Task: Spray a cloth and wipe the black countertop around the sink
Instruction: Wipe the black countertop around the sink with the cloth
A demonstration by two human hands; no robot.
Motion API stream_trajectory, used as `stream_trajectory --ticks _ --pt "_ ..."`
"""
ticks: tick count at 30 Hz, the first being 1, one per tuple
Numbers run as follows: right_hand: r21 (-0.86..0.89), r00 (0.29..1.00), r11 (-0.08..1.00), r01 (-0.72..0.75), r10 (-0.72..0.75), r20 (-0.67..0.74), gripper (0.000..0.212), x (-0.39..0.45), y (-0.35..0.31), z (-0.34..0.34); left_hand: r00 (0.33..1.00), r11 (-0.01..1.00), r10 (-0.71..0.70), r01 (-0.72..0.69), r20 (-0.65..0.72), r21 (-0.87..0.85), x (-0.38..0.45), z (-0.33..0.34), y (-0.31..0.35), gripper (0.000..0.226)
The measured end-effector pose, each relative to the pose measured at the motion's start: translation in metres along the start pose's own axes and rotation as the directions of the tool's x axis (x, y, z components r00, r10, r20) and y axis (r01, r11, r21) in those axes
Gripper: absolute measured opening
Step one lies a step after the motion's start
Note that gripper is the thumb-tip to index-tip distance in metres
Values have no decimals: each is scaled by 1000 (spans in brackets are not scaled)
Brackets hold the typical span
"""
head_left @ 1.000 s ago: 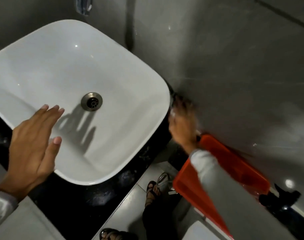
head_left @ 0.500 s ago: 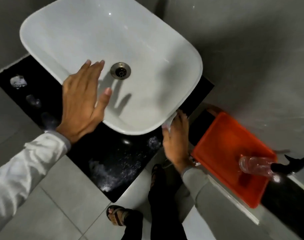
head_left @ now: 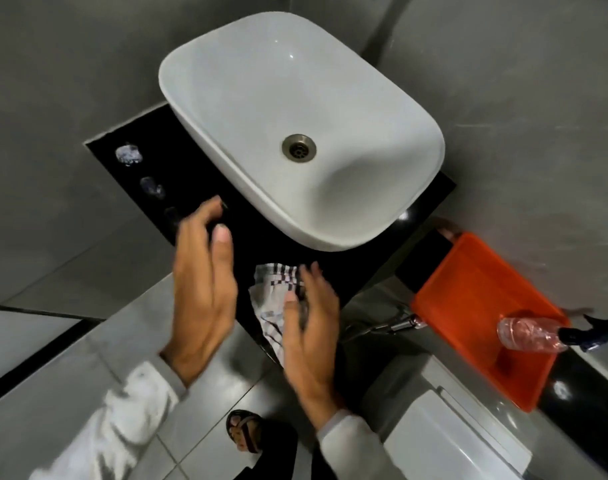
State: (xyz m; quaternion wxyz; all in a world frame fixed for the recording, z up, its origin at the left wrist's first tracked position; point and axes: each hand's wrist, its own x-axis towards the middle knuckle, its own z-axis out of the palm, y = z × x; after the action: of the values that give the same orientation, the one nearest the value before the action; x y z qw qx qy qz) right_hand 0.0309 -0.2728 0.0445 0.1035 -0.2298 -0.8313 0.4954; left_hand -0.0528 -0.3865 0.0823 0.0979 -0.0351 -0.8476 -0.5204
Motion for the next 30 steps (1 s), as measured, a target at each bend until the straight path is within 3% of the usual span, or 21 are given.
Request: stream_trajectory --ticks 3,5,7,9,12,14,16,19,21,24,26,27,30 --pt "-84 906 943 321 -331 -265 38 28 -13 -44 988 989 -47 25 149 145 -52 24 5 48" --pt "-185 832 875 448 -484 -270 35 64 -22 -67 953 919 -77 -45 292 391 -78 55 5 60" --pt "-320 817 799 508 -565 -113 44 106 -32 -76 911 815 -162 -93 379 572 -92 84 4 72" --pt "-458 800 675 578 -579 156 60 141 -40 -74 890 733 -239 -98 389 673 -96 103 -3 76" --pt "-518 731 517 682 -463 501 78 167 -42 -58 911 701 -145 -181 386 690 -100 112 -26 77" --pt "-478 683 492 728 -449 576 82 169 -37 -48 881 713 -27 -314 472 627 -97 107 -44 77" --pt "-430 633 466 773 -538 556 80 170 -31 -45 794 707 118 -489 597 511 -81 94 -64 74" --pt "-387 560 406 828 -633 534 78 169 -28 -48 567 611 319 -735 759 293 -35 64 -95 69" --pt "-371 537 391 842 -665 519 74 170 -27 -46 443 527 383 -826 811 202 7 43 -116 68" --pt "-379 544 396 836 -687 482 75 172 -27 -43 362 468 390 -870 846 157 93 13 -147 67" --pt "-391 562 409 824 -674 480 78 172 -28 -44 369 462 339 -866 865 189 159 -11 -165 68" --pt "-398 574 419 816 -664 479 80 171 -29 -45 417 473 301 -846 857 246 190 -25 -174 69" --pt "-421 594 426 801 -653 470 82 170 -30 -47 676 533 195 -681 711 502 257 -55 -202 74"
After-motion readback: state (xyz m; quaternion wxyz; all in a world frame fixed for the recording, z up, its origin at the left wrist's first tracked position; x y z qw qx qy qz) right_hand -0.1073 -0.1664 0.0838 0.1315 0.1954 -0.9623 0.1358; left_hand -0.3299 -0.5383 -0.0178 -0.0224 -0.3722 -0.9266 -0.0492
